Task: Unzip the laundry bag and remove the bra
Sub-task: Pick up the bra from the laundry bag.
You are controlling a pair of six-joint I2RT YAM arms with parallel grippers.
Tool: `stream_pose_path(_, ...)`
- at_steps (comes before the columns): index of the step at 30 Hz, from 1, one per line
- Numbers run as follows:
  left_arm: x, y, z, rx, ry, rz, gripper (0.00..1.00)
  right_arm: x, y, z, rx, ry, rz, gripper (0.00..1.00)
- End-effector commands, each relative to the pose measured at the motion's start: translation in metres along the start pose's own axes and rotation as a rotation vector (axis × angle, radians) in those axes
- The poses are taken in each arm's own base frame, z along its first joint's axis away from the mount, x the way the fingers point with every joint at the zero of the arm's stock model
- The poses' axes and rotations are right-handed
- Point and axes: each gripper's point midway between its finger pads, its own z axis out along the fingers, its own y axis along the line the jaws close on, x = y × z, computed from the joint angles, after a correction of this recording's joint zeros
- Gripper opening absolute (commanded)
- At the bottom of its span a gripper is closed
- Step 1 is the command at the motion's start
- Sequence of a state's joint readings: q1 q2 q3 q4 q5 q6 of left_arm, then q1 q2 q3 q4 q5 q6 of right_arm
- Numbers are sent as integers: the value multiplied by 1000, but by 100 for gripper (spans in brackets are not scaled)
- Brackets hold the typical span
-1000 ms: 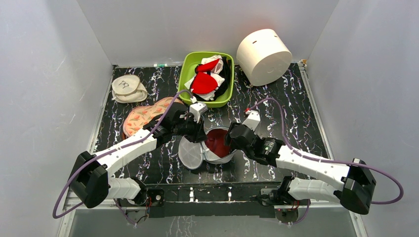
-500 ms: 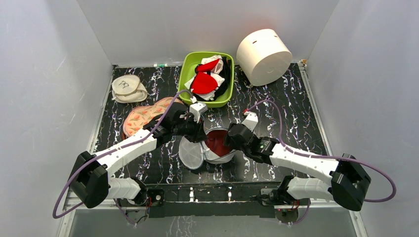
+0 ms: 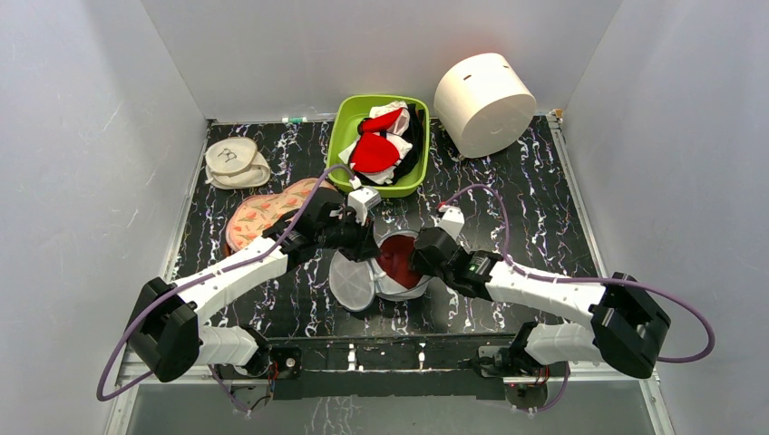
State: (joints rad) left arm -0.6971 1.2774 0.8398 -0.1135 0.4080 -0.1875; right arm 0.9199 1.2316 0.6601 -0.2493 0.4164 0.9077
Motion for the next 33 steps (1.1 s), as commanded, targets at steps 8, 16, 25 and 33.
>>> stream_pose_path(8, -14, -5, -7, -4, -35, 25, 12, -45, 50, -33, -199, -83, 36, 5)
stream_pose_path(16, -17, -4, -9, -14, -48, 35, 14, -47, 76, -64, -358, -23, -62, 0)
stream_pose_path(25, -18, -5, -11, -14, -52, 37, 20, -101, 103, -129, -519, -163, -35, 0)
stream_pose_path(33, -20, -6, -15, -18, -68, 45, 22, -166, 102, -187, -518, -360, -29, 0)
